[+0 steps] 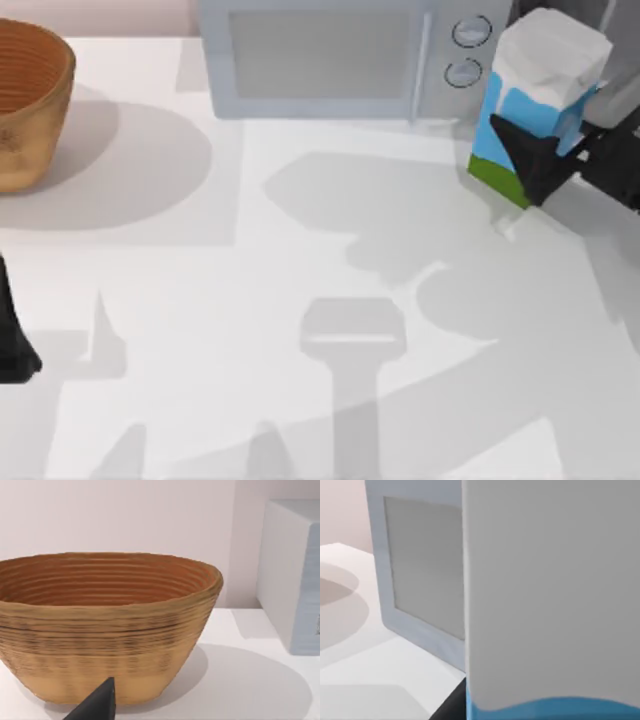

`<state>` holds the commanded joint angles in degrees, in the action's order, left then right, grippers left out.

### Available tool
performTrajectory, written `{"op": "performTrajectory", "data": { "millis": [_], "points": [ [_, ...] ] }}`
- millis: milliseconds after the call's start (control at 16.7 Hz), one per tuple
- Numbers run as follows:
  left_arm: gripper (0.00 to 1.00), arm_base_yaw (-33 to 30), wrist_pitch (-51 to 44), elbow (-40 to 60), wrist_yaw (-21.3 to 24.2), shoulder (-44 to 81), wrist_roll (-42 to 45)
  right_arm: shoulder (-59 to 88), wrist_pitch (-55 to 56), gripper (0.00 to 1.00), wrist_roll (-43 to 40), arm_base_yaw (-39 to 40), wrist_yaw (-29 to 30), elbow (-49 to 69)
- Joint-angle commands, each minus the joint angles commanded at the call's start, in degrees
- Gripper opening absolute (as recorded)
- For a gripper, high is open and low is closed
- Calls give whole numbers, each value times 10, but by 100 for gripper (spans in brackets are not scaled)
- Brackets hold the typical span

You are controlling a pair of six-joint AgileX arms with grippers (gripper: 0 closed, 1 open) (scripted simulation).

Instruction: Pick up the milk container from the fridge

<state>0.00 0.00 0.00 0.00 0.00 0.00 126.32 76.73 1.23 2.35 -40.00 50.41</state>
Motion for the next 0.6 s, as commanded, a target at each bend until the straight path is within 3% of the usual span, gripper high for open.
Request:
{"op": "performTrajectory", "data": {
  "millis": [600],
  "points": [
    [100, 0, 0, 0, 0, 0, 0, 0, 0, 90, 0, 0, 0, 0]
  ]
}}
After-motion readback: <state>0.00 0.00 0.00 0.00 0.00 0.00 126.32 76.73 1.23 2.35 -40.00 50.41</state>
